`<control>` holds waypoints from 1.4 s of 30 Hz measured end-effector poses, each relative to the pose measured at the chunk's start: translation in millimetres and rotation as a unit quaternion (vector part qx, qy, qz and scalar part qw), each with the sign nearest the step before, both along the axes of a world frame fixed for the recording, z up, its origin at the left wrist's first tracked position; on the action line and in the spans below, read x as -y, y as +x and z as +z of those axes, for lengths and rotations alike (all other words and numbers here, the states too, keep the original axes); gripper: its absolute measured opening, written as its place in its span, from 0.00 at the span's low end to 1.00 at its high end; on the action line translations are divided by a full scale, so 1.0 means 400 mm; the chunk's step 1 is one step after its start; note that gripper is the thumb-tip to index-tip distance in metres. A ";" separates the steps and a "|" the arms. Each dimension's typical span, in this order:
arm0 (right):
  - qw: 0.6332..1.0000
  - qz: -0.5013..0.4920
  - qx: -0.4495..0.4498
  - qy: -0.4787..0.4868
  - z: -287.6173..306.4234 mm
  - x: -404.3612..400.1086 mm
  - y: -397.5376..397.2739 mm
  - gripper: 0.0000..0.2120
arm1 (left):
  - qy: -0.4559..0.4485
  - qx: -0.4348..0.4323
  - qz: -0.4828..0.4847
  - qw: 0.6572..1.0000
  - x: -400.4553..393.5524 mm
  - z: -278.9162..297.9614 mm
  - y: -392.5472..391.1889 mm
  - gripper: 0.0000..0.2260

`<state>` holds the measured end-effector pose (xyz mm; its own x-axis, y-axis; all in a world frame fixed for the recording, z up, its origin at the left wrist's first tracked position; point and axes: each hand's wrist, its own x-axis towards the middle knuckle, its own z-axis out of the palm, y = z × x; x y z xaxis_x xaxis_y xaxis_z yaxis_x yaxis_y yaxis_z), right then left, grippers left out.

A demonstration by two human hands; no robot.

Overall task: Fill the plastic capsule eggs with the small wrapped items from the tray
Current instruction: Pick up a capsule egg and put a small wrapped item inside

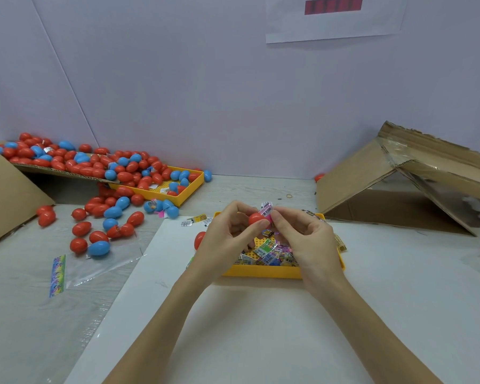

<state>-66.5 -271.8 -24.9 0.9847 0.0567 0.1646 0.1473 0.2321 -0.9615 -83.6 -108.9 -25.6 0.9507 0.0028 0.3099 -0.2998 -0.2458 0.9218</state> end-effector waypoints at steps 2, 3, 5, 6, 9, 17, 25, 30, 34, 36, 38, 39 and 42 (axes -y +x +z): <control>1.000 0.009 -0.002 -0.006 0.002 0.001 -0.001 0.09 | -0.001 0.000 -0.001 1.000 0.000 0.002 0.000 0.17; 1.000 0.014 -0.004 -0.008 0.003 0.001 -0.002 0.09 | -0.001 0.001 0.000 1.000 -0.001 0.002 0.000 0.17; 1.000 0.022 -0.008 -0.007 0.004 0.000 -0.003 0.09 | 0.005 0.007 0.004 1.000 -0.002 0.000 0.000 0.16; 1.000 0.026 -0.012 -0.004 0.005 0.000 -0.004 0.09 | 0.011 0.014 0.010 1.000 -0.001 0.000 -0.001 0.15; 0.998 0.039 -0.034 0.021 0.006 -0.002 -0.006 0.10 | 0.050 0.070 0.054 0.995 0.001 -0.001 -0.003 0.15; 0.977 0.114 -0.121 0.134 0.024 -0.003 -0.015 0.20 | 0.050 0.186 0.092 0.977 0.015 0.006 -0.017 0.19; 0.946 0.182 -0.221 0.153 0.041 0.009 -0.012 0.16 | 0.168 0.241 0.084 0.952 -0.001 0.014 -0.010 0.20; 0.940 0.204 -0.239 0.133 0.045 0.008 -0.012 0.15 | 0.224 0.261 0.085 0.935 -0.002 0.001 -0.004 0.20; 0.930 0.223 -0.258 0.135 0.053 0.016 -0.011 0.12 | 0.194 0.270 0.100 0.938 -0.001 0.001 -0.008 0.21; 0.924 0.235 -0.265 0.146 0.056 0.019 -0.009 0.12 | 0.190 0.293 0.104 0.931 0.001 0.002 -0.009 0.19; 0.915 0.247 -0.273 0.163 0.056 0.021 -0.006 0.14 | 0.184 0.301 0.109 0.929 0.004 0.000 -0.008 0.19; 0.910 0.252 -0.278 0.176 0.055 0.021 -0.005 0.14 | 0.176 0.299 0.110 0.932 0.006 0.000 -0.008 0.19; 0.889 0.268 -0.298 0.220 0.050 0.021 -0.004 0.14 | 0.161 0.306 0.109 0.932 0.011 -0.001 -0.009 0.16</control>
<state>-68.1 -280.2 -4.8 0.7551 0.6035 -0.2561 -0.6037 0.4878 -0.6306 -87.1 -113.3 -26.1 0.5840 -0.0107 0.8117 -0.6553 -0.5964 0.4636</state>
